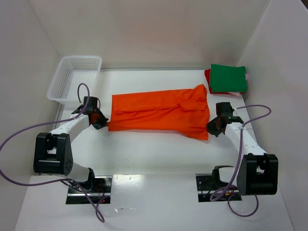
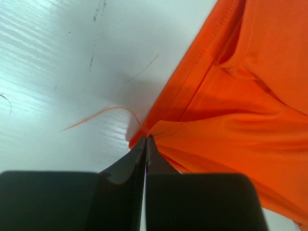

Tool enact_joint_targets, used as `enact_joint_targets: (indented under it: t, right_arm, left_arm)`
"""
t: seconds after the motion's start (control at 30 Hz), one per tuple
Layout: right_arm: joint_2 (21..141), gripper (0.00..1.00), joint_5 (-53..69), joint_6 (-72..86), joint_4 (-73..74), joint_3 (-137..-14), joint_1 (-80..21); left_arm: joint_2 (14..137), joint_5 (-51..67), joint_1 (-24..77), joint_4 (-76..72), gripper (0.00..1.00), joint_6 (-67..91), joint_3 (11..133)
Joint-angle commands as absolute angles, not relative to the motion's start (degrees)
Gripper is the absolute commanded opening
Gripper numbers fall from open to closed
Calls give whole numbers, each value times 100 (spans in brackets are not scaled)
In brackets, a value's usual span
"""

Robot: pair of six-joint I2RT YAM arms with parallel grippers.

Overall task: Fold and stack the t-shirts
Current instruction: Grap the side of the flattened tshirt closest away from the robot with both arms, then fold the other side of the tshirt into a rectangle

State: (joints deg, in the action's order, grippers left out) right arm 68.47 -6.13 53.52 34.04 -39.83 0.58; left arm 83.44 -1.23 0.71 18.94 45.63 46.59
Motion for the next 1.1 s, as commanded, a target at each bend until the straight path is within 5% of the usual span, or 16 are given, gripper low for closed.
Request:
enact_joint_targets:
  t: [0.0,0.5,1.07]
  right_arm:
    - [6890,0,-686,5212,3621,-4298,141]
    - [6838,0,-492,5212,3384,-4087,193]
    - [7645,0,0,4887,2664,-5282,193]
  left_arm:
    - [8253,-308,-9,2039,0,4685,4614]
    - [7964,218,-176,2084,0,4624,4509]
    - [8287,967,-176,1907,0,3867,5712]
